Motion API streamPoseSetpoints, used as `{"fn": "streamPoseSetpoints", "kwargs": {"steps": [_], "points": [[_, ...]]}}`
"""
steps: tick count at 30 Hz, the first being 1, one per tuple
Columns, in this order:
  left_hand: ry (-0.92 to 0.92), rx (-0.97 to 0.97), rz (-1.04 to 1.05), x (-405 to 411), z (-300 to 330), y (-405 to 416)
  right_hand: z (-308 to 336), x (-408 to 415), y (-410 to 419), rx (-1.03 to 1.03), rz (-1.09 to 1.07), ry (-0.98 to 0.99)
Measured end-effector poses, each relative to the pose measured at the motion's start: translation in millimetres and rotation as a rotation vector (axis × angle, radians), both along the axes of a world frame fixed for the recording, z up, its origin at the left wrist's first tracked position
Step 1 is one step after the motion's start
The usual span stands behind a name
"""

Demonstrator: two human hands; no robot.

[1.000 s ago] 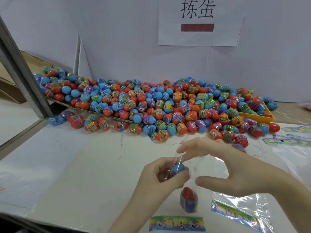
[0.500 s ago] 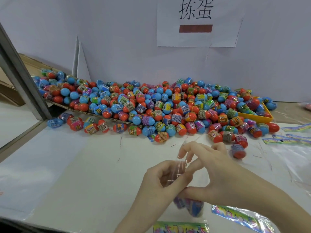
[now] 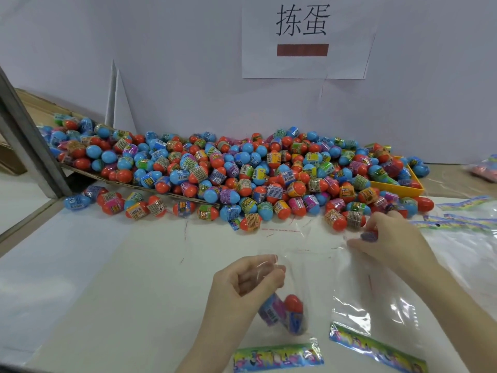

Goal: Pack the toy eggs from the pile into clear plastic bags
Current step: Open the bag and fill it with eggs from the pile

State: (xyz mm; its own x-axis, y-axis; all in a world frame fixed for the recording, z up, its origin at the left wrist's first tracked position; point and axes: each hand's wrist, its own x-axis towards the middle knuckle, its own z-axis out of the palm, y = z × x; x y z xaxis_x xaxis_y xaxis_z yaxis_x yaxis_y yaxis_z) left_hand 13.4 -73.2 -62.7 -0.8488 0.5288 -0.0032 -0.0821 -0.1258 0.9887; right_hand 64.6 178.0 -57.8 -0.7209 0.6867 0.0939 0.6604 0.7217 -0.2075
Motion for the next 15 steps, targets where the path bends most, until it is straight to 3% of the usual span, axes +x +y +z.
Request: {"fn": "streamPoseSetpoints", "kwargs": {"steps": [4,10,15], "points": [[-0.019,0.01,-0.01,-1,-2,1,-3,0,6,-0.096,0.03,0.065],[-0.039,0.014,-0.011,-2,-2,2,7,0,14,-0.231,-0.007,-0.054],[-0.04,0.011,-0.016,-1,-2,3,6,1,16,-0.335,-0.017,0.124]]}}
